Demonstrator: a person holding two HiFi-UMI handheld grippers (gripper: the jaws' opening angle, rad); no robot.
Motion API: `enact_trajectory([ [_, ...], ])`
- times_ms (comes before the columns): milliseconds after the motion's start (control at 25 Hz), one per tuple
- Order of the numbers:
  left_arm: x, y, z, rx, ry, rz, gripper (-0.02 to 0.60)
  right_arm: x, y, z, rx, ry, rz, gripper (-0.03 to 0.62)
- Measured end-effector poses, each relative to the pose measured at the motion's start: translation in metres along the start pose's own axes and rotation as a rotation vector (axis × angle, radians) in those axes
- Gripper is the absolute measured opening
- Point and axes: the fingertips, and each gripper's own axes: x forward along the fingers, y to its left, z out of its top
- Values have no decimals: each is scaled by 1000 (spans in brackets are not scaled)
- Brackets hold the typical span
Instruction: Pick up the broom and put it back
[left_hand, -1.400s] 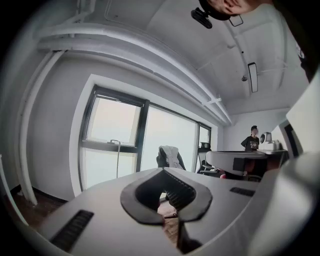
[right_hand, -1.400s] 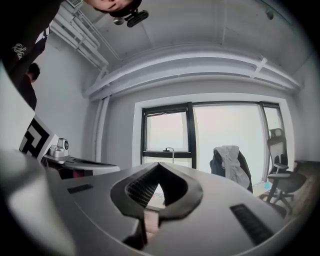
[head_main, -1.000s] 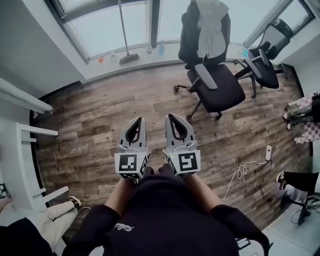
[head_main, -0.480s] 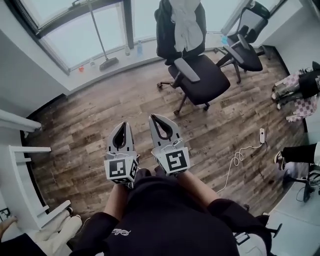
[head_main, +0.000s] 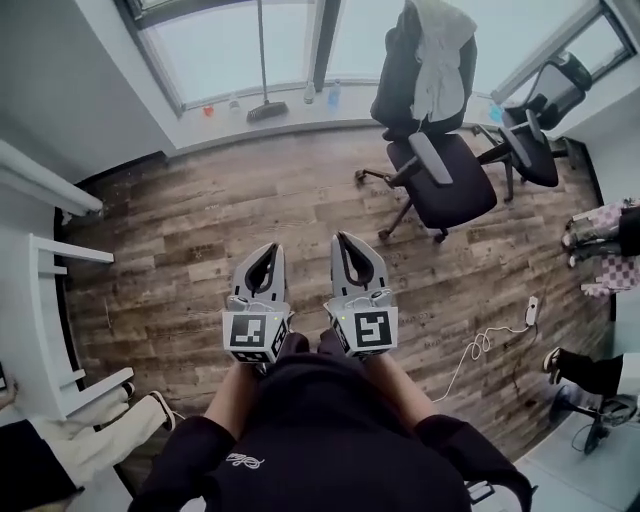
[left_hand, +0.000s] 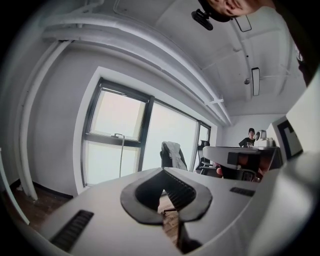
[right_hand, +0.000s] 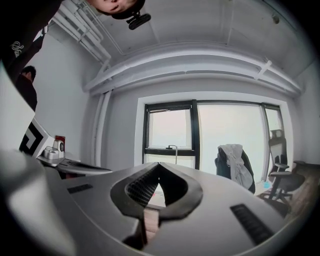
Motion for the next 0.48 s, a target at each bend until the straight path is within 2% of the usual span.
enact_trajectory([
  [240, 3, 34, -13, -10, 40, 23, 2, 21, 20, -18, 2, 56, 12, 21],
  [480, 56, 47, -13, 1, 61, 46, 2, 64, -22, -34, 30, 69, 9, 21],
])
